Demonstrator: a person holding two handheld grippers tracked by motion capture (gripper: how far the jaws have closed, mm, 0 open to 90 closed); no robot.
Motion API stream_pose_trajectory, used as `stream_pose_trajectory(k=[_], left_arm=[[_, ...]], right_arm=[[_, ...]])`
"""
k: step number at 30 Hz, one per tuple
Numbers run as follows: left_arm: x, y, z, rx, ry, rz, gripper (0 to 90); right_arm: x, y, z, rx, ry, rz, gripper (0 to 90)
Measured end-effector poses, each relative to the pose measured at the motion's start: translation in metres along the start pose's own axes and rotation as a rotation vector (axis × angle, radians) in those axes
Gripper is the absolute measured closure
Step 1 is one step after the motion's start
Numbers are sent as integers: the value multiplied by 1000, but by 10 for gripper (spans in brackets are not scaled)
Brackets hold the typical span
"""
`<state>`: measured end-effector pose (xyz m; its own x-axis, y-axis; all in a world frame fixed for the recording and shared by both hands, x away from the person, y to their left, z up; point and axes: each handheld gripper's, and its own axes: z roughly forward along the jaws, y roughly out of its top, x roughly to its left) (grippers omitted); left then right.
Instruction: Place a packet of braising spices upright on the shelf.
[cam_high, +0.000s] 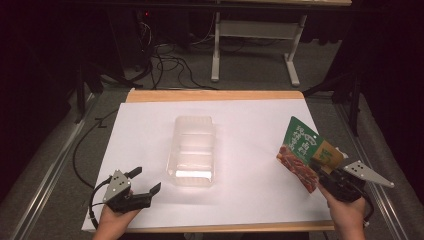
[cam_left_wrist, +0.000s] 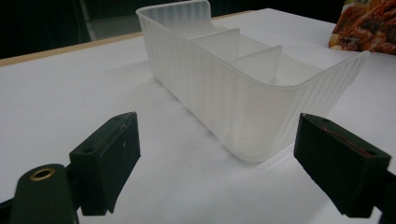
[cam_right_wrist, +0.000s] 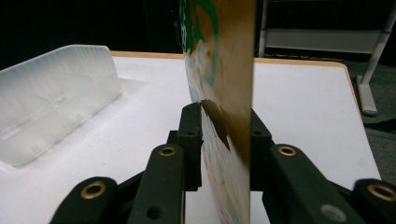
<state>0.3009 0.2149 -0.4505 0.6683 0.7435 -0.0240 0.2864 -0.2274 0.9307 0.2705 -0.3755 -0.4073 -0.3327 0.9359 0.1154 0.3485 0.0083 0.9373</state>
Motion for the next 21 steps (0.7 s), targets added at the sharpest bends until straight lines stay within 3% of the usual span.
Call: stream_pose_trajectory(k=[2,4,9,15,21], left_arm=[[0,0,0,0,0,0,153],[1,0,0,0,0,-1,153],[0,0,0,-1,0,-1,153],[0,0,0,-2,1,1,153],[0,0,1,0,-3,4,153]], right_arm=[[0,1,0,2,-22,-1,775],[-2,1,-1,9,-16,12,804],[1,2,-2,6,-26,-12,897],[2,3,-2,8,-10,-24,900],[-1,3,-2,5,5,-6,900]])
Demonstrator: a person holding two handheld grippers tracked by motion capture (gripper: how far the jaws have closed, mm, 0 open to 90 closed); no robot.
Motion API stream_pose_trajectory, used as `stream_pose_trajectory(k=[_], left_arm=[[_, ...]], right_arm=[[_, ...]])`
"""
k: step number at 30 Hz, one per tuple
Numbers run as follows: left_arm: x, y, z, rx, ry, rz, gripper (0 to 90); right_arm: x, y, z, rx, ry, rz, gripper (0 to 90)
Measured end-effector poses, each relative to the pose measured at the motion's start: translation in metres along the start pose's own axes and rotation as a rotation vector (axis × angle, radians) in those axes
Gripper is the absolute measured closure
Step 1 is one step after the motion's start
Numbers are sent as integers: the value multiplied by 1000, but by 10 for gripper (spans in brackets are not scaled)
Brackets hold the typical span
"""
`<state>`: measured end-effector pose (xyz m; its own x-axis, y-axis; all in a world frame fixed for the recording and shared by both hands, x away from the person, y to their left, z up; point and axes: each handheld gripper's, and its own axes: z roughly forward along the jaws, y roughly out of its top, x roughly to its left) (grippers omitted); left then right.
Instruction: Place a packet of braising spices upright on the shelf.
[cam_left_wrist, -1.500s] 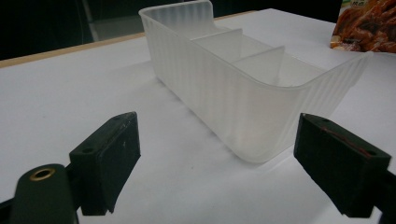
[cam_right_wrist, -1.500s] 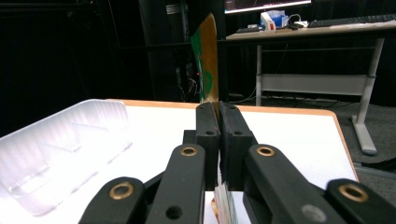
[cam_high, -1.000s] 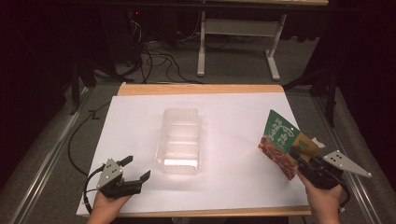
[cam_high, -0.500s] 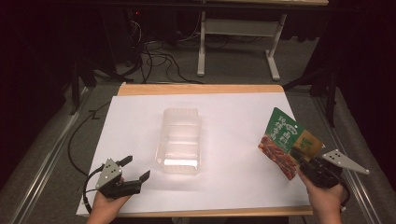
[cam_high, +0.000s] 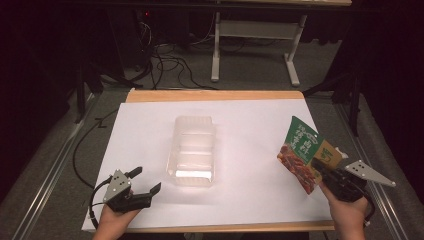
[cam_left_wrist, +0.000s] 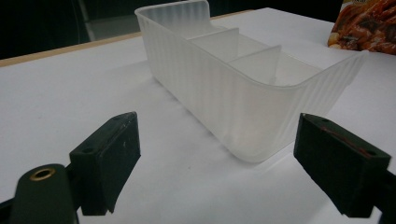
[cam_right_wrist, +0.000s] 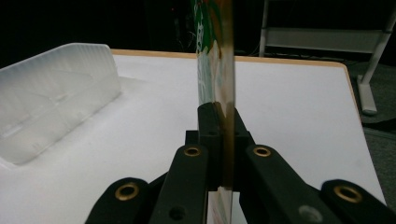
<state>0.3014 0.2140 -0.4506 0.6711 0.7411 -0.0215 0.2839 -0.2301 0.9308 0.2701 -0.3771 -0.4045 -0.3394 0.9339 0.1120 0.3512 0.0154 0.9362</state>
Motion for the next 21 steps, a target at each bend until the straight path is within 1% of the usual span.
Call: stream_pose_trajectory(k=[3,8,21], left_arm=[[0,0,0,2,0,2,153],[0,0,0,2,2,3,153],[0,0,0,0,0,2,154]], right_arm=[[-2,0,0,-3,-1,9,900],[-5,1,0,-11,6,39,900],[-1,5,-5,-41,14,30,900]])
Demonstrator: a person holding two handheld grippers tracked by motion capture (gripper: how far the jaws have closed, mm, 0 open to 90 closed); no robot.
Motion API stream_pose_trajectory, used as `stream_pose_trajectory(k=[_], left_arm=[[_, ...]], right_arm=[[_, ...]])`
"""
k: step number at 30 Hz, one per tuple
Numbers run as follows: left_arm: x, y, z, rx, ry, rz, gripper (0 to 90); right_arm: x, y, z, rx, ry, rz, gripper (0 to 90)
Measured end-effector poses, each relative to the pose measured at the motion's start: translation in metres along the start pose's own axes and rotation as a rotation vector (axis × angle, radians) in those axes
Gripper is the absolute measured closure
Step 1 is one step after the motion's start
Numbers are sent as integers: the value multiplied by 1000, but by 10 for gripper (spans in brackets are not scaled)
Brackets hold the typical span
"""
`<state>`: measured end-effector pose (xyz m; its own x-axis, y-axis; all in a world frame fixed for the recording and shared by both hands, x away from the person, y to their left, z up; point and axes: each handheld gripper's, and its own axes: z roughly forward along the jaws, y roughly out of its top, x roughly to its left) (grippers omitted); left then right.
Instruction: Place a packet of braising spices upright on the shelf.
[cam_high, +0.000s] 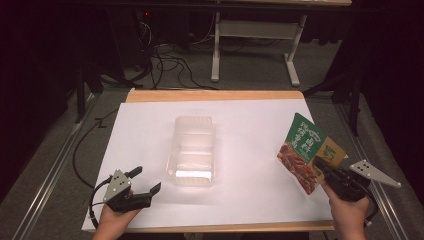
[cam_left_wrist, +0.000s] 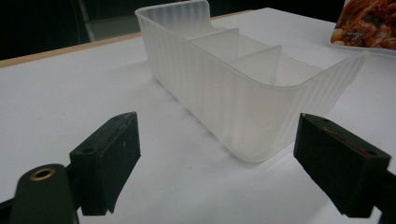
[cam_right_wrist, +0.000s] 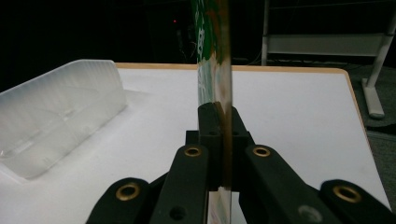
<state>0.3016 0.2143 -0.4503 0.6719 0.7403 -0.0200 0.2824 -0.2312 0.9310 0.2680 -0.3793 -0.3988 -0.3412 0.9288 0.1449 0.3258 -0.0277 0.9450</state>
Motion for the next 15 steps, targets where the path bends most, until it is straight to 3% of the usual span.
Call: stream_pose_trajectory(k=[10,15], left_arm=[[0,0,0,1,2,1,153],[0,1,0,-3,3,2,153]], right_arm=[[6,5,-2,-26,23,-7,900],[11,8,-1,-39,57,5,900]])
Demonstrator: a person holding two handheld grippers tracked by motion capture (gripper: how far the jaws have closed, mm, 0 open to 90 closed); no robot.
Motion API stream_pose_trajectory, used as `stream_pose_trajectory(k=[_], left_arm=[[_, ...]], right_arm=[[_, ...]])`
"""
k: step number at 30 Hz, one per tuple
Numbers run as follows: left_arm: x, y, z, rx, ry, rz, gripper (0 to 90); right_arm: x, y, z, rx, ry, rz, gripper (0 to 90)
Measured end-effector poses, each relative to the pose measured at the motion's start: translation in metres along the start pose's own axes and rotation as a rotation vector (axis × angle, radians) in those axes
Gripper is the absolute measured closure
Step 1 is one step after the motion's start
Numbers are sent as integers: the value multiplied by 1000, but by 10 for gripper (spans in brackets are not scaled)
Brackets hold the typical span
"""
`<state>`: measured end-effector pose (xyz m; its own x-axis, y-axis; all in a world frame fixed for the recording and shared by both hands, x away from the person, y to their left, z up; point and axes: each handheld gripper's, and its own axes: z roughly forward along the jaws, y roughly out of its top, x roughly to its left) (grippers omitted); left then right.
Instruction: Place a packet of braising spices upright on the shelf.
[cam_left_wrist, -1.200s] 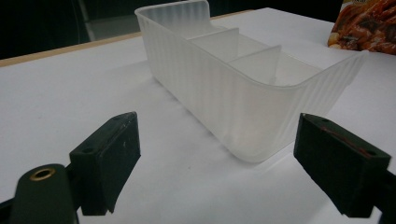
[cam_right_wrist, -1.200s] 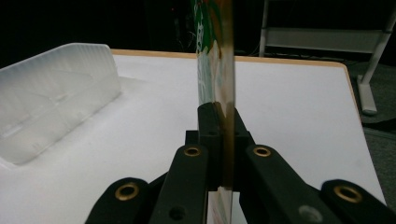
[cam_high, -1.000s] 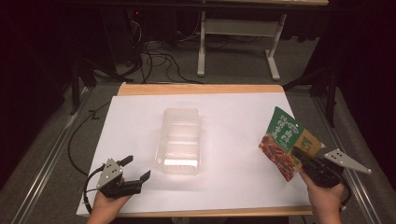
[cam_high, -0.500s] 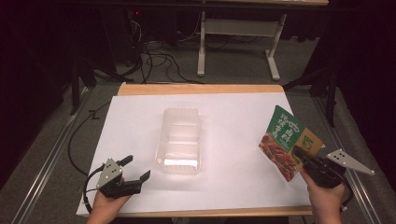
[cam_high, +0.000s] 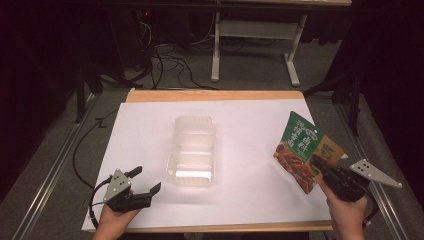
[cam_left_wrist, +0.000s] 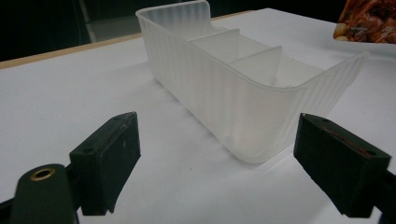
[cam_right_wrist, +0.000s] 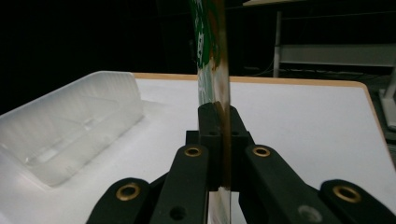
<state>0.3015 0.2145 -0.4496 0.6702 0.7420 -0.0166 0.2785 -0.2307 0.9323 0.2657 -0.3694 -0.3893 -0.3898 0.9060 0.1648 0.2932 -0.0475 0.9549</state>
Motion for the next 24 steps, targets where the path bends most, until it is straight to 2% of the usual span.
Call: stream_pose_trajectory(k=[7,12,17,24], left_arm=[[0,0,-1,2,2,1,153],[0,0,-2,-3,3,-1,153],[2,-1,-4,-6,6,-1,153],[2,0,-6,-11,9,4,153]], right_arm=[[16,5,10,-5,67,-3,900],[28,11,30,8,122,-2,900],[39,19,51,36,154,-28,900],[52,29,73,29,204,-23,900]])
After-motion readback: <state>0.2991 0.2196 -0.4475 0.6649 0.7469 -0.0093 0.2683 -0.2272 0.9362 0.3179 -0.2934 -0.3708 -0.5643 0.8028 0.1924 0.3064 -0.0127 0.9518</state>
